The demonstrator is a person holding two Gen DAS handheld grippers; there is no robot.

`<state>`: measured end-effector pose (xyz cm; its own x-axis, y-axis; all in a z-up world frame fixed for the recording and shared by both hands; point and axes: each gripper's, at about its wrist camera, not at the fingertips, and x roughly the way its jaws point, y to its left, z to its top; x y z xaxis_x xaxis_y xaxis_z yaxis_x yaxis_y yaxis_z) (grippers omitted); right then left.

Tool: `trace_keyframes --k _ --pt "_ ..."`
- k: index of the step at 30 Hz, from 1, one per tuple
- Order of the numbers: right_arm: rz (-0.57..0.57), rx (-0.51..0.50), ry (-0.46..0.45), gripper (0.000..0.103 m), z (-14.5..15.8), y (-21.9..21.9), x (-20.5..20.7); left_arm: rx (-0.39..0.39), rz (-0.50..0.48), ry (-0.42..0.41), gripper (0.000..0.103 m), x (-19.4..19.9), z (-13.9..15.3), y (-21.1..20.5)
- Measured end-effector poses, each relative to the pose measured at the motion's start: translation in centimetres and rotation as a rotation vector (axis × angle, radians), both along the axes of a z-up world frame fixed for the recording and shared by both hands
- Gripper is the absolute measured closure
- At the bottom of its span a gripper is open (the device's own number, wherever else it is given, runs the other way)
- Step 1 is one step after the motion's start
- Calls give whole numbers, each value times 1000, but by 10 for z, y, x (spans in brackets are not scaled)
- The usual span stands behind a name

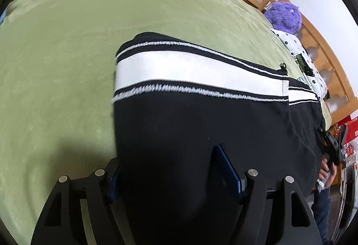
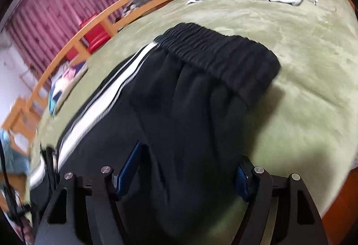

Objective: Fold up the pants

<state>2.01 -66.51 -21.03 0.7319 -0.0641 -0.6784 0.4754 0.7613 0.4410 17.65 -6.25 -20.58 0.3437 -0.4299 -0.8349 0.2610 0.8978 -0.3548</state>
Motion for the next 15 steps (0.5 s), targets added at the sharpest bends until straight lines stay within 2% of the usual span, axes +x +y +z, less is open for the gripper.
trace_keyframes --k 1,2,3,4,5,6,8,15 --pt "-7 0 2 39 0 -1 5 -6 -2 -11 35 1 0 0" --pt "-13 -12 19 45 1 -1 12 -11 0 -14 47 1 1 0" --pt "-19 -31 36 65 2 1 15 -20 10 -19 66 2 2 2" --pt "-12 -56 50 78 6 6 18 -44 24 -27 75 1 5 6" --pt "-6 -73 49 83 13 11 19 -75 28 -29 85 -1 9 9" --pt "-16 -119 44 85 26 22 17 -89 29 -39 90 -4 14 12" --pt "-4 -209 21 87 55 45 16 -101 32 -69 93 -9 27 17" --pt "58 -298 -122 89 156 119 21 -166 19 -148 93 -18 75 44"
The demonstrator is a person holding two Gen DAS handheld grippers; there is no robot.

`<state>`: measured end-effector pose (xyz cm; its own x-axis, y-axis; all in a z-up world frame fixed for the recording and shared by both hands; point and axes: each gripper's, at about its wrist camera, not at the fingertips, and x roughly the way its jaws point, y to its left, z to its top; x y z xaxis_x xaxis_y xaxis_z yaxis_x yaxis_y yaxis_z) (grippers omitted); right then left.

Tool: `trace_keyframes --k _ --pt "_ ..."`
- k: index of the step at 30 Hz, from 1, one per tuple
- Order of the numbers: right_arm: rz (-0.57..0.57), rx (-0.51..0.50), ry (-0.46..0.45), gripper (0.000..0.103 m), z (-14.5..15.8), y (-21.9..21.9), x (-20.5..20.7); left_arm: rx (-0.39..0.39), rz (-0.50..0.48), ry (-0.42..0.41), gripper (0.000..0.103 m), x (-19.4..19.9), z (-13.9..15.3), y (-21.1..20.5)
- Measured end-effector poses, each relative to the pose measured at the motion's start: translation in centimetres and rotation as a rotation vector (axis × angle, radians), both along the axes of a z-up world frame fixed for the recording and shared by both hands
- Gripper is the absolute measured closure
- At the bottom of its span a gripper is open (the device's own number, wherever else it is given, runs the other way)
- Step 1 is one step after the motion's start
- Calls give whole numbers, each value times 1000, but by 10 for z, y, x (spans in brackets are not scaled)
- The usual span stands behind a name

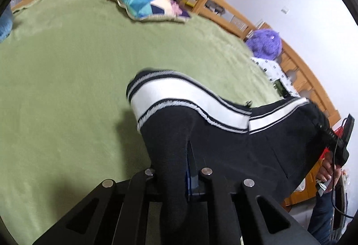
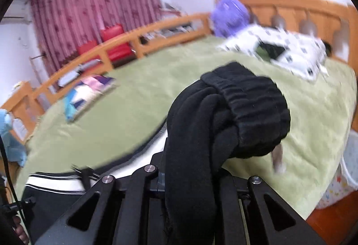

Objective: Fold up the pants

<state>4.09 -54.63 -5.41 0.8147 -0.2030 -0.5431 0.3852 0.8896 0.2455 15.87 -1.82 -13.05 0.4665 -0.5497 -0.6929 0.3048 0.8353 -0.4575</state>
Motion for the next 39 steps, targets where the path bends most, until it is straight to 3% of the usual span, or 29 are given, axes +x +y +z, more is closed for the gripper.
trace_keyframes --k 2,4,9,12,15,16,18,22,25,26,28,31,39 --pt "40 -21 -45 89 27 30 0 -6 8 -6 93 -2 12 12" --pt "85 -4 -77 89 45 51 3 37 34 -53 93 -7 28 32" --pt "228 54 -114 89 60 107 19 108 168 -73 93 -9 51 114" --pt "305 41 -76 89 37 143 33 164 217 -51 93 -8 44 147" --pt "296 11 -12 88 5 154 42 199 234 8 90 -6 16 162" --pt "266 -12 20 86 -10 150 45 215 249 26 87 -6 4 164" --pt "216 -34 98 84 -40 134 46 255 273 65 67 -5 -16 162" --pt "184 52 357 77 -106 96 49 270 272 89 51 -18 -42 158" --pt "195 62 393 73 -123 91 31 299 260 83 43 -33 -50 154" --pt "188 34 397 71 -123 94 26 312 267 95 35 -38 -53 154" --pt "148 -58 401 62 -115 107 11 312 274 90 35 -52 -55 153" --pt "137 -141 385 61 -98 126 -8 308 280 73 33 -70 -57 154" --pt "251 -201 277 53 -55 197 -27 290 305 60 31 -105 -52 163"
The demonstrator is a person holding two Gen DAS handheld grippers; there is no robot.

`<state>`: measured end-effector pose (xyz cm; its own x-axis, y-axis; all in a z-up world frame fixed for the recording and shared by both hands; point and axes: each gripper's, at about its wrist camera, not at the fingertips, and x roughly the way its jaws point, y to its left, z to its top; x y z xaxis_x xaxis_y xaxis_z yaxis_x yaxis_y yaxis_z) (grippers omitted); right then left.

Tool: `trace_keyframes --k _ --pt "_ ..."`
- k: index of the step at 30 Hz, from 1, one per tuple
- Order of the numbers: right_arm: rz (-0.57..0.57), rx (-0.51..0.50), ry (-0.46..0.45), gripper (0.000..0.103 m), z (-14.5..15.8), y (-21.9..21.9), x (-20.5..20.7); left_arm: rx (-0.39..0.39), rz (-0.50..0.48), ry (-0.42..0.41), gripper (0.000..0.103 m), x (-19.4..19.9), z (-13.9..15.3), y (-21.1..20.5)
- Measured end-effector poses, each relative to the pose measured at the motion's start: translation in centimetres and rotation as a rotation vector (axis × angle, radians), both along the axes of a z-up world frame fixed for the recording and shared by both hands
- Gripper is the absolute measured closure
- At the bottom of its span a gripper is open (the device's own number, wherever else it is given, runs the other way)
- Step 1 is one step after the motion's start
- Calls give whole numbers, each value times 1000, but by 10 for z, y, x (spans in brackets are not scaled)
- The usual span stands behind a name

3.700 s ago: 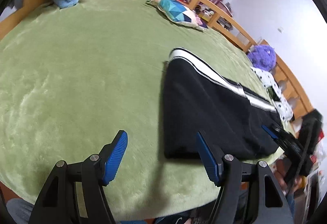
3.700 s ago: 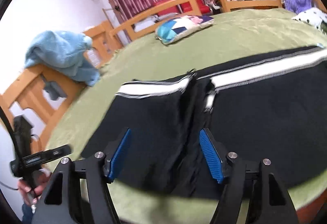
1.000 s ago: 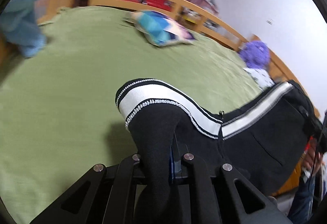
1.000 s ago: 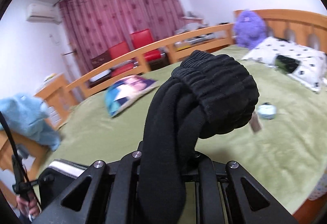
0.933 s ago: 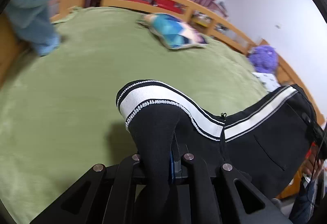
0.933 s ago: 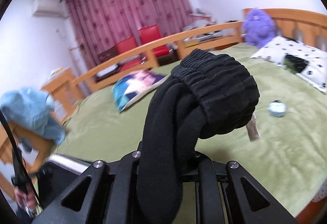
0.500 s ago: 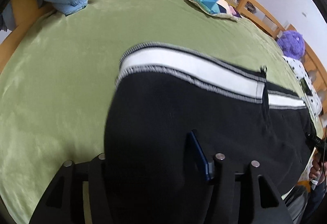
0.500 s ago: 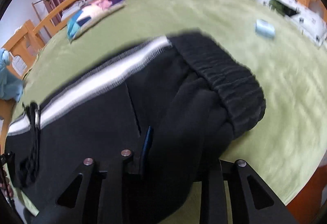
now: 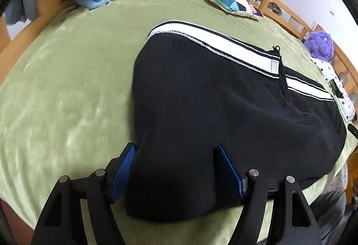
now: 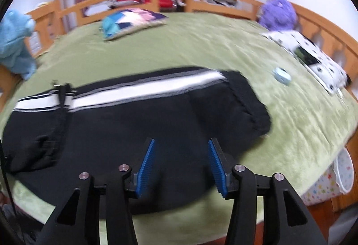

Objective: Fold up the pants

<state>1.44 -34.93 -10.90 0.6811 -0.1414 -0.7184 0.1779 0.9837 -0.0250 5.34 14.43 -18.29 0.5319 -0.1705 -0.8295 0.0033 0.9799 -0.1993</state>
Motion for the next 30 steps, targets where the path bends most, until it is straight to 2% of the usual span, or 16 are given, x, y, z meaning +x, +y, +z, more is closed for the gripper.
trace_keyframes --k 7,11,15,17,18,20,21,23,24,25,27,30 --pt "200 125 4 52 -12 93 28 -47 12 0 31 -32 2 17" --pt "312 189 8 52 -22 146 38 -22 20 -12 31 -45 6 22" --pt "358 226 49 54 -40 178 56 -19 36 -17 31 -51 11 28" --pt "359 236 120 96 -56 188 67 -21 46 -20 31 -54 13 31" --pt "382 247 128 96 -57 192 65 -18 49 -19 31 -55 14 33" --pt "391 213 32 97 -44 190 49 -16 51 -22 31 -60 14 36" --pt "392 248 -6 97 -38 181 40 -18 51 -23 31 -62 14 39" --pt "365 271 39 95 -43 174 40 -20 55 -20 31 -62 13 41" --pt "368 270 61 86 -47 174 42 -28 62 -18 31 -61 12 42" --pt "377 260 90 72 -54 177 46 -37 67 -16 31 -60 10 43" --pt "374 238 112 56 -61 182 52 -65 74 -3 31 -57 7 44" --pt "396 304 151 50 -74 189 67 -89 73 4 31 -55 6 43"
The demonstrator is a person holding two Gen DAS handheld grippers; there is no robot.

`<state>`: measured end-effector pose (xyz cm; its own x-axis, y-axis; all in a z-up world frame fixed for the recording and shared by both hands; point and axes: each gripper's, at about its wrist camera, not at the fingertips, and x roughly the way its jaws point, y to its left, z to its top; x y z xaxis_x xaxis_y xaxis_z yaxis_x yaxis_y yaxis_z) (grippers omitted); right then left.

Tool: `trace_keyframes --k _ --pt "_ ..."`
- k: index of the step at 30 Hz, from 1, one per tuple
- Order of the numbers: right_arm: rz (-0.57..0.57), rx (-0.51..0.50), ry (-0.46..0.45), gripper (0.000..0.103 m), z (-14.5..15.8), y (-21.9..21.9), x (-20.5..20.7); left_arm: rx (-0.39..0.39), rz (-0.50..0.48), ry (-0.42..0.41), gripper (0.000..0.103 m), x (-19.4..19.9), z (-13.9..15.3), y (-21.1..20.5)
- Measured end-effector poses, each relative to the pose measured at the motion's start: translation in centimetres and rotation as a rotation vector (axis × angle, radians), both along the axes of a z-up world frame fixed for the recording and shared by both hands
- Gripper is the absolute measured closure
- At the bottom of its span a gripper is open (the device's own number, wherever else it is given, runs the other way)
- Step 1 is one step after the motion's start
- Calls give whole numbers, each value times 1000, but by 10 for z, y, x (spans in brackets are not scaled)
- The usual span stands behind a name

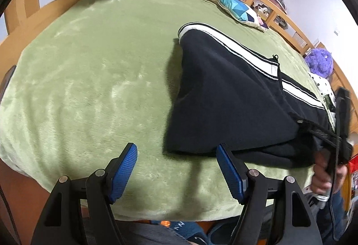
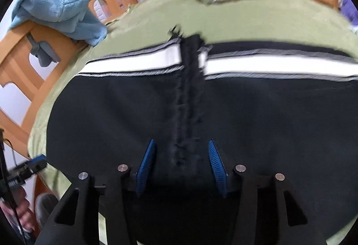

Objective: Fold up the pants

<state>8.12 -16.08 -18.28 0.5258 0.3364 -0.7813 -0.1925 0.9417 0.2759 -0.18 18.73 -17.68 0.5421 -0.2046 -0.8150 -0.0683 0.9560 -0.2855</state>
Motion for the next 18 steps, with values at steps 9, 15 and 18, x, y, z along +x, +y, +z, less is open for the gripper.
trace_keyframes --k 9,15,18 --pt "-74 251 -193 80 61 -37 -29 40 -1 -52 31 -13 23 -9" --pt "-57 73 -94 61 26 -52 -56 7 -15 -73 31 -1 30 -24" --pt "-15 22 -60 64 -3 -51 -66 13 -25 -71 31 3 31 -34"
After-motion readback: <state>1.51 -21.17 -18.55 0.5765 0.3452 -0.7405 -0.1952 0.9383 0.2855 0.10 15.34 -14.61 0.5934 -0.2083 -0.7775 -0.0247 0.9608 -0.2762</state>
